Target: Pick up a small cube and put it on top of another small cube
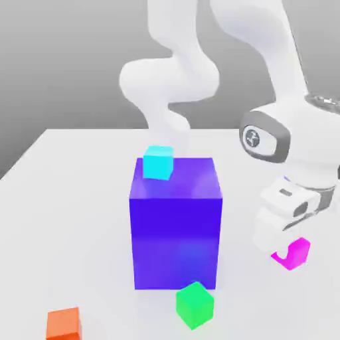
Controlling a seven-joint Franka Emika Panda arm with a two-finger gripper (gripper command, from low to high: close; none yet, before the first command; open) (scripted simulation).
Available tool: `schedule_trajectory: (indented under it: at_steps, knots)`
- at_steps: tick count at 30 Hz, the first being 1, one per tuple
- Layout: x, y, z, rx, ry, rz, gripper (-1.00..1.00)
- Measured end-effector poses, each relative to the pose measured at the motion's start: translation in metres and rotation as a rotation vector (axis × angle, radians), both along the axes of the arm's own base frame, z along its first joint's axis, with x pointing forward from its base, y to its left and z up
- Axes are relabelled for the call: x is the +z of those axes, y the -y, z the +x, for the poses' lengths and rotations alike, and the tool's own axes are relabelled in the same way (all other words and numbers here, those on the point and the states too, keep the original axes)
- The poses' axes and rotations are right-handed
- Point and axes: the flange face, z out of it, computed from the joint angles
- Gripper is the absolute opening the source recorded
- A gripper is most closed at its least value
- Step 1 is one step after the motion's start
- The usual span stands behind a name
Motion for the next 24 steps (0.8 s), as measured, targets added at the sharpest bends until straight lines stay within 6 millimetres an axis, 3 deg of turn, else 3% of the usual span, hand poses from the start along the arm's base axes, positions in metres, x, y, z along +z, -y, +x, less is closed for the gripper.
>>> schedule_trajectory:
  at_steps: [5, 9, 14, 15, 21, 24]
  knots:
    - [0.017, 0.080, 0.031, -0.095, -0.001, 0.008, -1.00]
    - [0.029, 0.143, 0.043, -0.168, 0.000, 0.032, -1.00]
    - [-0.019, 0.147, 0.044, -0.161, 0.002, 0.037, -1.00]
    - [-0.028, 0.147, 0.044, -0.161, 0.002, 0.037, 1.00]
    - [-0.032, 0.147, 0.044, -0.161, 0.002, 0.037, 1.00]
    - [-0.009, 0.147, 0.045, -0.161, 0.002, 0.038, 1.00]
